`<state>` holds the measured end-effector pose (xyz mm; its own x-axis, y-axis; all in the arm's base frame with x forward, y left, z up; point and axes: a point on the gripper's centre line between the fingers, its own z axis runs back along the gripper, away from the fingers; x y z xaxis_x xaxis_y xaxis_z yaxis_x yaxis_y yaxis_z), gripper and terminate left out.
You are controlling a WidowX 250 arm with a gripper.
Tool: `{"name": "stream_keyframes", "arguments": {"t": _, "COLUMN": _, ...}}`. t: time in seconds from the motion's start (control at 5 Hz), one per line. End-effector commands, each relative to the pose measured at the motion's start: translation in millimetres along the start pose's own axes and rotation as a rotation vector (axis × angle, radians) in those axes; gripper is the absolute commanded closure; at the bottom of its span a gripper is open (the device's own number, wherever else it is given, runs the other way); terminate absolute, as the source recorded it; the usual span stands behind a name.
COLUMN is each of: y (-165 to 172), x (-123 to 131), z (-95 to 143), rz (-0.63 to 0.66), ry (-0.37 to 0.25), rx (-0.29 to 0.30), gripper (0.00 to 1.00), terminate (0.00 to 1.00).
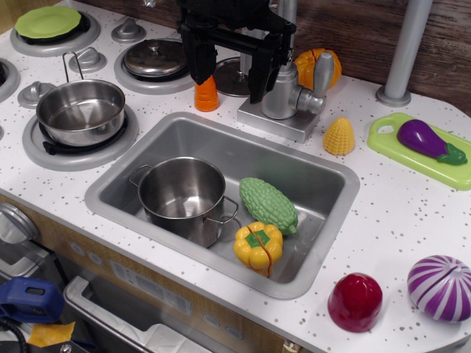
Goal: Turn faucet front to left
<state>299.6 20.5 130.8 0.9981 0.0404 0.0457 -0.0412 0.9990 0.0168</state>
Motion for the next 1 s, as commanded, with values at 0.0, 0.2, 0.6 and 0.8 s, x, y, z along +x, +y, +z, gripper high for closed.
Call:
{"name": "stream_keyframes", "arguments": {"t": 0.0, "y": 0.0, "x": 0.0, "z": 0.0, "rz": 0.000, "ry": 0.000, "rx": 0.000, "gripper": 0.00, "terminate": 0.00}}
{"name": "stream_keyframes", "arguments": {"t": 0.2, "y": -15.8, "x": 2.7, "z": 5.6, "rz": 0.037, "ry": -0.077, "rx": 0.012, "gripper": 0.00, "terminate": 0.00}}
{"name": "stream_keyframes", "arguments": {"t": 0.6, "y": -41.3, "x": 19.3, "z": 14.3, "rz": 0.051, "ry": -0.264, "rx": 0.019, "gripper": 0.00, "terminate": 0.00}}
{"name": "stream_keyframes", "arguments": {"t": 0.8, "y": -49.4, "x": 32.5, "z": 14.9, "rz": 0.040, "ry": -0.321, "rx": 0.019, "gripper": 0.00, "terminate": 0.00}}
